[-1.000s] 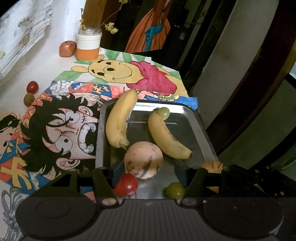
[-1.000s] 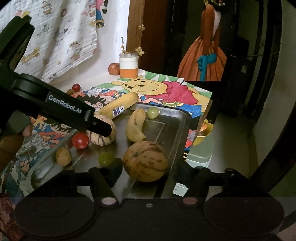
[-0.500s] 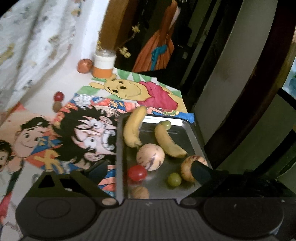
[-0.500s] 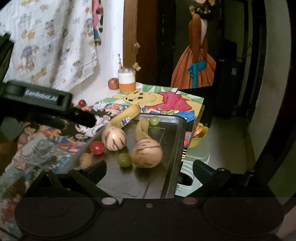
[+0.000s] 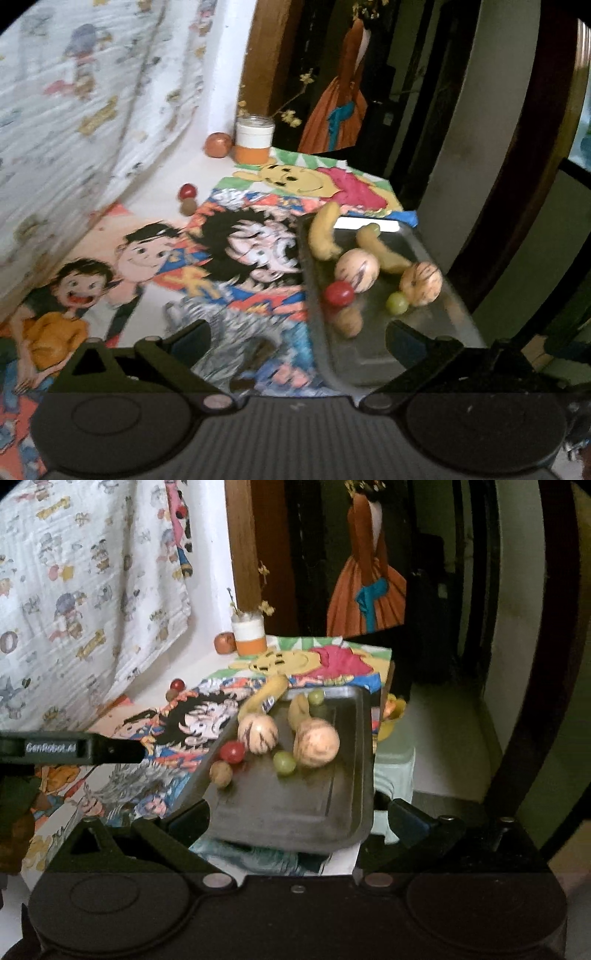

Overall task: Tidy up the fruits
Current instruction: 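Lift both tools away from the tray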

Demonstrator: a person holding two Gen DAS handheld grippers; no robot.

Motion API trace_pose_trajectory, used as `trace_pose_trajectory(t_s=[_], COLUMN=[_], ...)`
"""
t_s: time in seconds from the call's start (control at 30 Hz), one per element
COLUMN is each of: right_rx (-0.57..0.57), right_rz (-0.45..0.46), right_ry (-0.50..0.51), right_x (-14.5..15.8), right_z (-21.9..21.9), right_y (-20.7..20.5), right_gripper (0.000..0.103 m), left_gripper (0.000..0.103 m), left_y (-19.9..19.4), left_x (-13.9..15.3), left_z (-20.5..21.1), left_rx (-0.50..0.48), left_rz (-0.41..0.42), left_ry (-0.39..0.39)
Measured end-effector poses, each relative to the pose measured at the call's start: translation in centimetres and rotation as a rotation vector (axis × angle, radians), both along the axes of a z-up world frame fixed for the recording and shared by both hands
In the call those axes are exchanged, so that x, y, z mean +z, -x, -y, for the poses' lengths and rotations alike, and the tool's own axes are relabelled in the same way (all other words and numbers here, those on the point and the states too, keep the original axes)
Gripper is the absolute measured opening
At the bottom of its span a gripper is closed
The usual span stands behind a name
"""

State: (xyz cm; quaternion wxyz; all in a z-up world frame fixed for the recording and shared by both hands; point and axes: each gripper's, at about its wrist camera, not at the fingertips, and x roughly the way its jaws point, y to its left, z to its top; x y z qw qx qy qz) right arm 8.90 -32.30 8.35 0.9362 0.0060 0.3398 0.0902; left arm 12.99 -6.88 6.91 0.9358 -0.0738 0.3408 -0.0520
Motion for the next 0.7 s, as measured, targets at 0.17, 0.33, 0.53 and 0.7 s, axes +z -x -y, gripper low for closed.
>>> trace_pose_trajectory(t_s=[0.17,0.33,0.53,0.7], right_rx=[-0.009,0.013,0.053,0.029], right_rz=[-0.028,-0.052,-0.129,-0.165], right_ry=[-0.022,-0.009,0.006,0.012], right_x=[0.0,-0.2,-1.3,-1.7], right_z=[-0.7,-1.9,-3.3,-3.5], right_y=[1.0,1.4,1.2,1.5], right_gripper=[0.102,0.102,0.102,0.102], left_gripper=[0.103,0.103,0.103,0.103], left_y=[1.9,3.0,3.5,3.9], left_x=[-0.8,-1.6,-2.5,-3.3], left_z=[-1.1,-2.0,-2.4,-2.9], left_rx=[0.018,0.036,0.037,0.024], left_rz=[-0.024,-0.053,-0.095,-0.128], left_ry=[-0.045,-0.080,-0.123,-0.150])
